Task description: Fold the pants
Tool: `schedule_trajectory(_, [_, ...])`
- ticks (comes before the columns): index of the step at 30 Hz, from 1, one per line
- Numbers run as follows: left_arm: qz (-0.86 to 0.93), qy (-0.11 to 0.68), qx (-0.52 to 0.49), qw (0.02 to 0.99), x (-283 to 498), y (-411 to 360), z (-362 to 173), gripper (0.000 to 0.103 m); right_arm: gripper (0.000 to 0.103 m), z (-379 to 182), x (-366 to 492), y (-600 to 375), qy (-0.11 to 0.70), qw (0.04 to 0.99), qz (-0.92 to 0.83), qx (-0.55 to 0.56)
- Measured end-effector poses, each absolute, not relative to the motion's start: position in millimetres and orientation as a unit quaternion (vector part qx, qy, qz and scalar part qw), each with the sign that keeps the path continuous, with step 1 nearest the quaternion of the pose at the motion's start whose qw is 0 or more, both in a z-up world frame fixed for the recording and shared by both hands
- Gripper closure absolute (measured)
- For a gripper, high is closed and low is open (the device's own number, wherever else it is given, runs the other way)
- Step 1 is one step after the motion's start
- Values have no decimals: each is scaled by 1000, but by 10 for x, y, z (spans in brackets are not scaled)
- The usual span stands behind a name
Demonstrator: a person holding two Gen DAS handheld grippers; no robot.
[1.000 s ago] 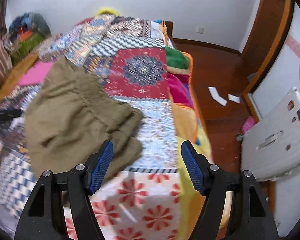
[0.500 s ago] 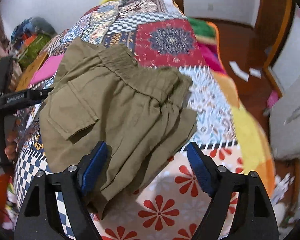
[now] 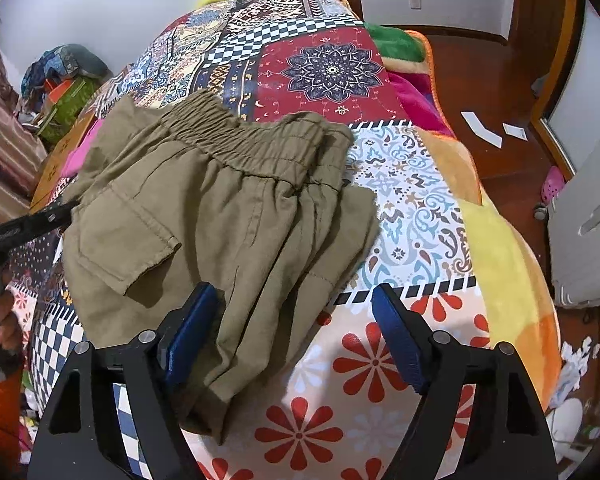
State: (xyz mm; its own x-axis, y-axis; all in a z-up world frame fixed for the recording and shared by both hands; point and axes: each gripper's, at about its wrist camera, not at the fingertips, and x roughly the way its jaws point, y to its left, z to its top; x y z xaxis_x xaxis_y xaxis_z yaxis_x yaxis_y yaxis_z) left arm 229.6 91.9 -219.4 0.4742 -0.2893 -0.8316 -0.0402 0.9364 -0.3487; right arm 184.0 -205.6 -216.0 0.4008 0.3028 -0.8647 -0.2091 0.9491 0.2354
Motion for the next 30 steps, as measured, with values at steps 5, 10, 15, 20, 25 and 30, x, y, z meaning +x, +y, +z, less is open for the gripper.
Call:
schedule_trajectory(5, [-63, 501, -181, 844, 1825, 1031, -2084, 88, 26, -2120, 1842, -1941, 519, 838, 166, 24])
schedule_trajectory(10, [-47, 501, -206, 840, 1358, 1147, -2041, 88, 26, -2078, 1845, -1761, 513, 838, 186, 2])
schedule_trajectory(15, [-36, 507, -215, 834, 1102, 1227, -2034, 84, 26, -2009, 1823, -1585, 501, 842, 199, -25])
schedule_trajectory(20, [-16, 507, -209, 836, 972, 1340, -1988, 61, 26, -1954, 1791, -1586, 496, 845, 198, -30])
schedule_trajectory(25, [-11, 509, -224, 831, 962, 1423, -2001, 38, 26, -1877, 1803, -1633, 492, 848, 195, -15])
schedule_trajectory(30, [-32, 522, -253, 814, 1051, 1326, -2123, 30, 26, -1775, 1804, -1624, 481, 854, 199, -6])
